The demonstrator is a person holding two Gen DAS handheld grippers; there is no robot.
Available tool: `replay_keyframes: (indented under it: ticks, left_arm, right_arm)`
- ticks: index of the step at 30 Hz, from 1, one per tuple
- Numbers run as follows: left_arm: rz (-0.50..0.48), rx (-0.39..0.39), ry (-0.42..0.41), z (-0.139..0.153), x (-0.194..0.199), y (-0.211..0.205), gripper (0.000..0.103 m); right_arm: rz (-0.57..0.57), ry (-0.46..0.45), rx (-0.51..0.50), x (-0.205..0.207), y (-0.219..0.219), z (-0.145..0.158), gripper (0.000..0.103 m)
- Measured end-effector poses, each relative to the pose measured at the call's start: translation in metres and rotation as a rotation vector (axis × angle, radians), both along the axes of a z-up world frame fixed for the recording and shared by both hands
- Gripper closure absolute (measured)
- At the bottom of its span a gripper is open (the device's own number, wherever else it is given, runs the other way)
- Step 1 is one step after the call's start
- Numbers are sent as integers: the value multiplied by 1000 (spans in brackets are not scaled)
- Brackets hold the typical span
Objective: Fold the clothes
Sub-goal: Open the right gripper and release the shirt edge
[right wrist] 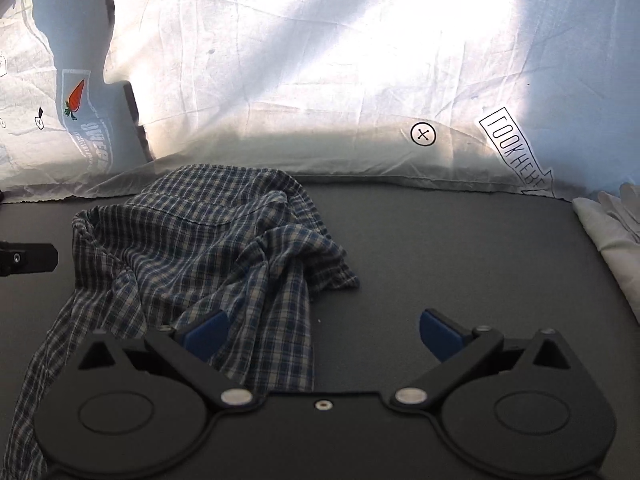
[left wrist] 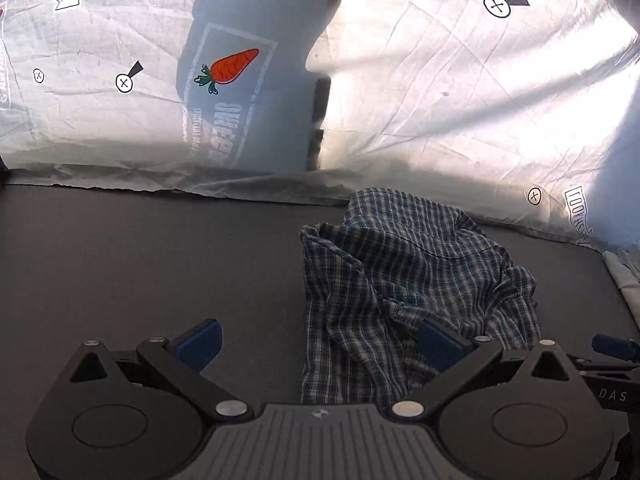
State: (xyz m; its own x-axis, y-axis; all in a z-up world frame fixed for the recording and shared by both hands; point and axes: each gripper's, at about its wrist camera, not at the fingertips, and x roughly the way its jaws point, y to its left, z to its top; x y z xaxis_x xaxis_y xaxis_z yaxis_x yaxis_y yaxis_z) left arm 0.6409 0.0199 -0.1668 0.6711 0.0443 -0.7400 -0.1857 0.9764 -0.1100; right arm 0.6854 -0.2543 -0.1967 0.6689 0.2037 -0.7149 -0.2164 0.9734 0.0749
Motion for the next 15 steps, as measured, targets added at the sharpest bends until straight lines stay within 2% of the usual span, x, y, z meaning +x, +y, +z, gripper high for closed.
replay_keyframes:
  ticks: [2,8,11,15]
  left_arm:
    - [1,-16,31,-5,-42,-4,0]
    - [-36,21,93,-12,-155,-20,0]
    - [-52,8,126,-17,-195,-27,0]
    - [-72,18,171,-26,-233,-35,0]
  right_arm:
    - [-11,41,33,-29,-12,-1,0]
    - [-40,114,132,-125,-38,-3,0]
    - [-49,160,191,-160,-49,-8,0]
    - [-55,213,338,-201,-69,-9,0]
